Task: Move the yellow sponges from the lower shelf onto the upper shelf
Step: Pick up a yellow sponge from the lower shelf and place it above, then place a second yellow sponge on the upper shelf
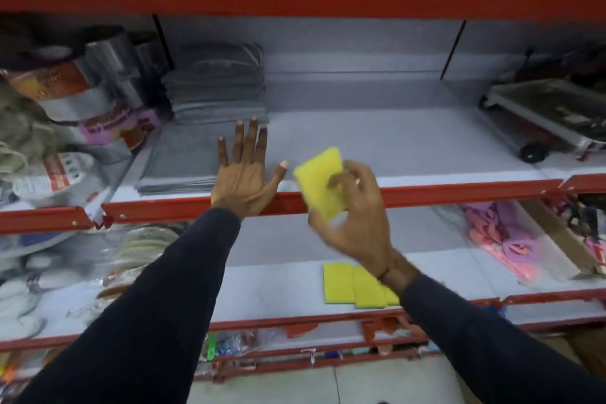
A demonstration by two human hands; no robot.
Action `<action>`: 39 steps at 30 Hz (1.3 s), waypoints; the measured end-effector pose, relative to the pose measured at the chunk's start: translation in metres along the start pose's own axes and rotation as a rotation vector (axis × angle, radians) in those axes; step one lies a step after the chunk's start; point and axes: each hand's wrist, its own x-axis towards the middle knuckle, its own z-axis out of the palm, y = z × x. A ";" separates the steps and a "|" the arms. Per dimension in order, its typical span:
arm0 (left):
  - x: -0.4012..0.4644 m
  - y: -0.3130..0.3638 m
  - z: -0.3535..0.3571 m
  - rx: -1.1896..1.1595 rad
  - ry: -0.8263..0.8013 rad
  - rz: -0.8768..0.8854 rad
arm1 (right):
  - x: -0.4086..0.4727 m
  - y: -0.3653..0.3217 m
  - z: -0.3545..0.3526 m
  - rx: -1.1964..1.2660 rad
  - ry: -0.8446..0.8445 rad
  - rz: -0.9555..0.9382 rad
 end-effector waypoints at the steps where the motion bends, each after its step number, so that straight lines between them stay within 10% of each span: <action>1: -0.002 -0.001 0.000 0.004 -0.001 -0.003 | 0.023 0.005 0.000 -0.021 0.021 0.104; 7: -0.004 0.002 -0.003 0.066 0.011 0.012 | 0.071 0.027 0.024 -0.264 -0.393 0.480; 14: -0.002 0.003 0.002 0.107 -0.002 0.001 | -0.023 0.034 0.015 -0.195 0.288 0.164; 21: 0.004 -0.002 0.010 0.115 0.020 0.038 | -0.160 0.115 0.105 -0.589 -0.873 0.505; 27: 0.004 -0.004 0.011 0.107 0.027 0.041 | -0.173 0.087 0.137 -0.505 -1.026 0.216; 39: -0.003 0.003 0.001 0.102 0.009 0.018 | -0.015 0.019 -0.027 -0.017 0.122 -0.087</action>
